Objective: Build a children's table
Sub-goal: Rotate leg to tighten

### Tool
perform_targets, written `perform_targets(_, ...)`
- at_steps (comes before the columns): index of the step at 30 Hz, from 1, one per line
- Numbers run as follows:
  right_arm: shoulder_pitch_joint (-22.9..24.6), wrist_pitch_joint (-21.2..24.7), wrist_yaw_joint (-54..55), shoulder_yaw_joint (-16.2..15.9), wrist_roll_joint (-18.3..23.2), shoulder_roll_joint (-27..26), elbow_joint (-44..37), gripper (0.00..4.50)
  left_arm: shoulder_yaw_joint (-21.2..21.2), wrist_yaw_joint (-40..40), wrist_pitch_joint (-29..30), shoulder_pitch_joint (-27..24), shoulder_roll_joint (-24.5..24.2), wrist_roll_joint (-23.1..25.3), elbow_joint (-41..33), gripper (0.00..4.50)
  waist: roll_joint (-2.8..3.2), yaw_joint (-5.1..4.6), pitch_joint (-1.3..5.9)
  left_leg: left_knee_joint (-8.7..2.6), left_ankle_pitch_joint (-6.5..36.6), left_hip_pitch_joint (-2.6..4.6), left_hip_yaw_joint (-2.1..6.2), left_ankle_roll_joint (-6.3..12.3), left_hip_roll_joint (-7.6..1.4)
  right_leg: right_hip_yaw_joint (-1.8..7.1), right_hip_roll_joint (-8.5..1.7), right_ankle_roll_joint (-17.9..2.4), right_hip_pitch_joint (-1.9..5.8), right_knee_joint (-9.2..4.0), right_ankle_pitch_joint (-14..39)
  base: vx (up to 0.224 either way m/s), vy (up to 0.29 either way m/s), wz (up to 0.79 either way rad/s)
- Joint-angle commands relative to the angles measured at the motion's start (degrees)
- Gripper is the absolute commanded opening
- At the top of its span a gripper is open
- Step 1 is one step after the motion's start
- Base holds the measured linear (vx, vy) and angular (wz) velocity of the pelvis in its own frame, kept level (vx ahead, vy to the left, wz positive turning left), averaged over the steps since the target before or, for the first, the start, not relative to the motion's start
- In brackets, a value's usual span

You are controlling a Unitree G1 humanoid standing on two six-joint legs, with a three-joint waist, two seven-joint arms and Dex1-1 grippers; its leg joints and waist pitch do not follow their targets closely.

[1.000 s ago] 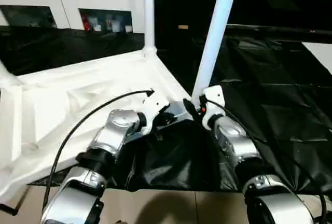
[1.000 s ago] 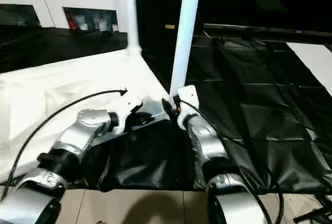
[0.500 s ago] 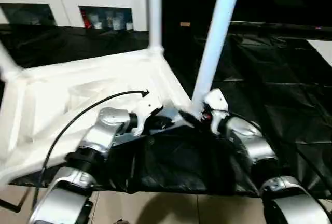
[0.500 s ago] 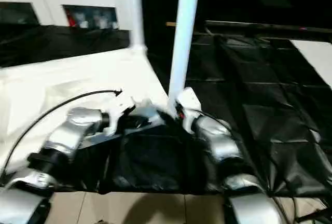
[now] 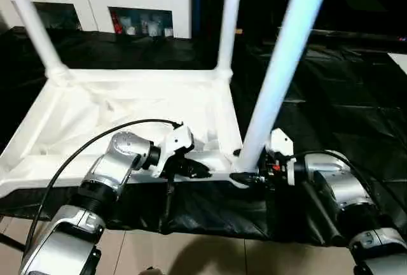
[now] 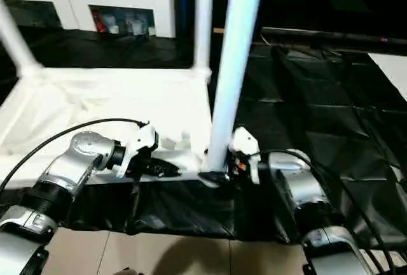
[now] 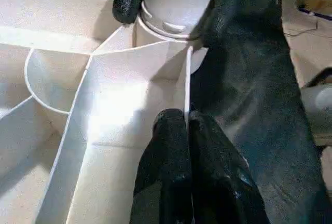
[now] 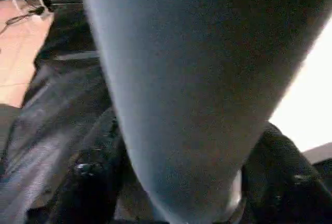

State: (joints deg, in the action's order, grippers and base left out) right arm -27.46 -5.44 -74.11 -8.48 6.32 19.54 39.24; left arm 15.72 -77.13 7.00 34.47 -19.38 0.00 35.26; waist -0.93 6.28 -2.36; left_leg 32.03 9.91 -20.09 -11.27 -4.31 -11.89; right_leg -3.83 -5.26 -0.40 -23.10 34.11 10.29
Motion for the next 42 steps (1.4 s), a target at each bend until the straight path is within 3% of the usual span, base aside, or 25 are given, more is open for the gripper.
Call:
perform_targets(1,2.17,1.58,-4.15,-4.71,-0.63,-1.07,-0.77,2.85,0.00,0.87,-0.55,1.77,0.28,-0.47,-0.10,0.00,0.41,-0.03,3.03,-3.49,15.76,0.36,0.47,2.48,-1.72,2.25,-2.73,-14.31,2.76,-3.77,10.51,0.000,0.000,0.00)
perform_targets(2,2.32,1.74,-4.10,-4.78,-0.55,-1.20,-1.15,2.65,0.06,0.80,-0.60,1.82,0.28,-0.52,0.00,0.00,0.21,-0.01,3.11,-3.45,15.30,0.32,0.48,2.44,-1.72,2.24,-2.77,-14.25,2.84,-3.67,10.19,0.000,0.000,0.00)
perform_targets(8,2.77,1.84,-1.52,-4.09,-0.42,-2.90,-1.54,2.55,-0.80,4.10,-0.48,2.05,1.43,-0.37,0.92,0.00,-0.07,0.08,3.08,-3.32,14.18,0.15,0.44,2.69,-1.61,2.20,-2.84,-14.03,2.86,-3.67,10.39,0.000,0.000,0.00)
perform_targets(10,2.65,1.53,2.31,-3.19,-0.95,-4.16,-0.60,2.54,-1.62,6.90,0.04,2.22,2.38,-0.29,1.27,0.00,-0.14,0.10,2.93,-3.48,15.13,0.28,0.46,2.39,-1.68,2.23,-2.91,-13.32,2.68,-3.92,12.87,0.000,0.000,0.00)
perform_targets(12,1.83,1.30,9.14,-1.86,-2.24,-6.00,1.77,2.54,-2.46,9.74,0.97,2.44,3.46,-0.33,1.32,0.00,-0.49,-0.13,2.70,-3.79,17.59,0.39,0.66,1.19,-1.64,2.25,-3.16,-11.50,2.45,-4.52,19.09,0.000,0.000,0.00)
perform_targets(13,1.76,1.22,9.80,-1.73,-2.34,-6.19,1.99,2.54,-2.48,9.97,1.03,2.44,3.53,-0.31,1.30,0.00,-0.49,-0.13,2.70,-3.79,17.59,0.39,0.66,1.19,-1.64,2.25,-3.16,-11.50,2.45,-4.52,19.09,0.000,0.000,0.00)
perform_targets(15,0.60,1.17,20.51,0.41,-3.52,-9.35,5.69,2.54,-2.67,14.61,2.32,2.59,4.94,0.63,1.52,0.00,-0.51,-0.81,2.47,-4.13,20.11,0.58,1.20,-0.37,-1.52,2.16,-3.47,-8.57,1.94,-5.33,27.02,0.000,0.000,0.00)
perform_targets(16,0.33,1.27,23.49,0.98,-3.76,-10.33,6.63,2.54,-2.78,16.08,2.87,2.66,5.47,0.95,1.73,0.00,-0.42,-0.92,2.48,-4.14,20.68,0.69,1.31,-0.49,-1.51,2.14,-3.53,-8.23,1.90,-5.46,27.92,0.000,0.000,0.00)
perform_targets(20,-0.15,2.84,31.68,2.39,-3.87,-14.13,8.12,2.54,-3.14,21.42,4.68,2.91,8.02,1.96,2.36,0.00,-0.40,-1.72,2.48,-4.23,21.54,0.55,1.27,-0.68,-1.46,2.27,-3.15,-8.28,1.69,-5.45,25.70,0.000,0.000,0.00)
perform_targets(23,-1.93,4.01,42.84,3.47,-5.34,-18.35,10.49,2.54,-3.44,29.26,6.37,3.24,12.13,3.12,3.24,0.00,-0.16,-1.68,2.53,-4.09,21.97,0.82,1.12,-0.72,-1.35,2.37,-3.07,-8.42,1.45,-5.55,24.82,0.000,0.000,0.00)
perform_targets(25,-2.61,3.72,45.14,3.26,-6.08,-19.34,11.36,2.54,-3.21,30.68,6.55,3.24,13.29,3.42,3.28,0.00,0.14,-1.79,2.54,-4.14,22.04,0.76,1.19,-0.94,-1.28,2.28,-3.02,-8.27,1.53,-5.53,24.87,0.000,0.000,0.00)
perform_targets(28,-3.21,2.93,46.40,3.57,-5.85,-20.23,12.15,2.54,-2.29,30.18,6.38,3.07,14.23,3.52,2.79,0.00,-0.03,-1.67,2.69,-4.02,21.52,0.55,1.04,-0.16,-1.18,2.38,-2.94,-7.97,1.64,-5.57,23.40,0.000,0.000,0.00)
perform_targets(30,-3.30,2.84,46.50,4.58,-4.78,-20.47,12.11,3.10,-2.15,29.86,6.25,2.99,14.48,3.40,2.52,0.00,0.09,-1.64,2.80,-4.06,20.46,0.33,0.99,0.26,-1.18,2.36,-2.84,-8.13,1.81,-5.35,21.55,0.000,0.000,0.00)
perform_targets(31,-3.19,3.52,46.38,5.18,-4.22,-19.89,11.39,3.24,-1.90,29.08,5.97,2.75,14.34,3.41,1.89,0.00,0.36,-1.61,2.79,-4.06,20.40,0.33,1.01,0.24,-1.18,2.37,-2.84,-8.24,1.83,-5.32,21.25,0.000,0.000,0.00)
perform_targets(34,-2.52,3.61,44.48,4.88,-4.37,-18.64,10.02,3.42,-1.61,27.79,5.12,2.27,13.79,3.39,1.08,0.00,0.12,-1.64,2.86,-4.07,19.85,0.22,0.93,0.39,-1.23,2.36,-2.74,-8.81,1.97,-5.14,19.21,0.000,0.000,0.00)
perform_targets(35,-1.75,3.02,42.14,3.89,-4.80,-17.12,8.78,3.68,-1.60,27.35,4.77,2.09,13.61,3.36,0.83,0.00,0.20,-1.49,2.89,-4.05,20.12,0.34,0.92,0.50,-1.31,2.31,-2.71,-8.87,2.00,-5.12,18.92,0.000,0.000,0.00)
perform_targets(38,0.33,2.00,36.04,1.85,-4.96,-12.88,5.48,3.68,-1.40,25.79,3.83,1.66,12.34,3.70,0.52,0.00,0.09,-1.26,2.90,-3.97,19.49,0.33,0.81,1.07,-1.33,2.40,-2.72,-9.14,2.10,-5.06,17.47,0.000,0.000,0.00)
perform_targets(42,3.33,1.17,27.43,1.93,-3.37,-6.19,0.37,3.68,-1.05,23.92,3.17,1.24,11.04,3.80,0.43,0.00,-0.25,-0.78,2.97,-3.61,16.98,0.22,0.58,2.59,-1.32,2.40,-2.66,-9.53,2.49,-4.89,14.80,0.000,0.000,0.00)
